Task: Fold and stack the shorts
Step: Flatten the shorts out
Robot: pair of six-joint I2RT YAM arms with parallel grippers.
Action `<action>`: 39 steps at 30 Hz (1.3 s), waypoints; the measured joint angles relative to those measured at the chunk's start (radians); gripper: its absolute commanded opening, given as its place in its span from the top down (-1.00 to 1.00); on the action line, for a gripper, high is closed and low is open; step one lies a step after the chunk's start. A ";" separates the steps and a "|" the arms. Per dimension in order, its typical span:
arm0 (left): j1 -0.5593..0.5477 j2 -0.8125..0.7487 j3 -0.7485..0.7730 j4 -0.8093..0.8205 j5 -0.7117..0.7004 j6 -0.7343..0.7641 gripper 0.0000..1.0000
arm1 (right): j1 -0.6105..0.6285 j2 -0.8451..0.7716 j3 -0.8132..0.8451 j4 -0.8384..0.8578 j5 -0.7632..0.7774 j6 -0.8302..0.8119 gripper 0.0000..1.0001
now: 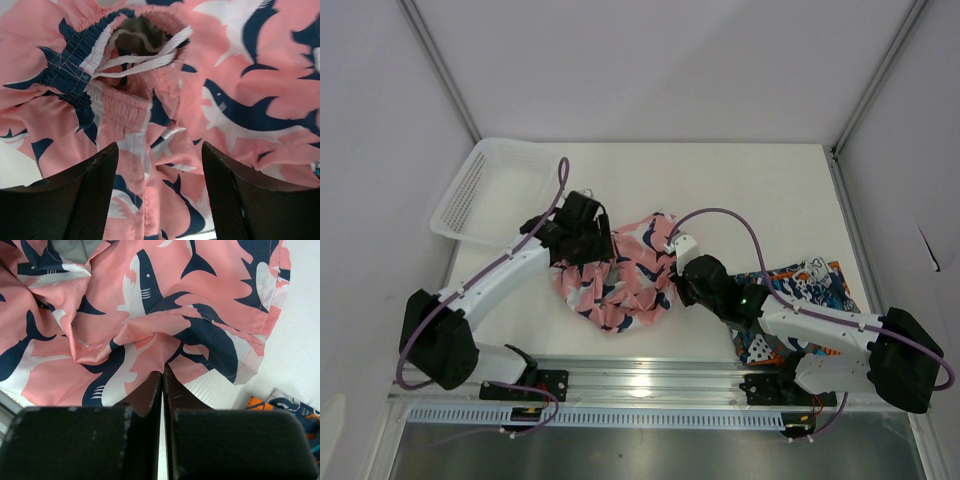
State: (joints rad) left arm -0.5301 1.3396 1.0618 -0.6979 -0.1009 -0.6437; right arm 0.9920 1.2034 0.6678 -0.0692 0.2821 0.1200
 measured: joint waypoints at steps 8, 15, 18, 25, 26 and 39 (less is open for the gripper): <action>-0.001 0.161 0.020 -0.008 -0.061 0.018 0.24 | 0.000 0.000 0.000 0.000 -0.002 0.000 1.00; 0.023 0.212 0.016 0.002 -0.107 0.024 1.00 | 0.000 0.000 0.000 0.000 -0.002 0.000 1.00; 0.040 0.195 -0.017 0.021 -0.121 0.023 1.00 | 0.000 0.000 0.000 0.000 -0.002 0.001 1.00; 0.063 -0.062 -0.097 0.031 -0.192 -0.025 1.00 | 0.000 0.000 0.000 0.000 -0.001 0.008 1.00; 0.070 -0.127 -0.105 0.032 -0.208 -0.039 1.00 | 0.000 0.000 -0.001 0.000 -0.002 0.010 1.00; 0.246 -0.453 -0.070 -0.016 -0.324 -0.110 1.00 | 0.029 0.030 -0.023 -0.014 -0.276 0.012 0.40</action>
State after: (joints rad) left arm -0.2840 0.8864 0.9920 -0.7139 -0.4252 -0.7536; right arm 1.0206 1.2331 0.6453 -0.0834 0.0059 0.1322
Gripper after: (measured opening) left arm 0.016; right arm 0.216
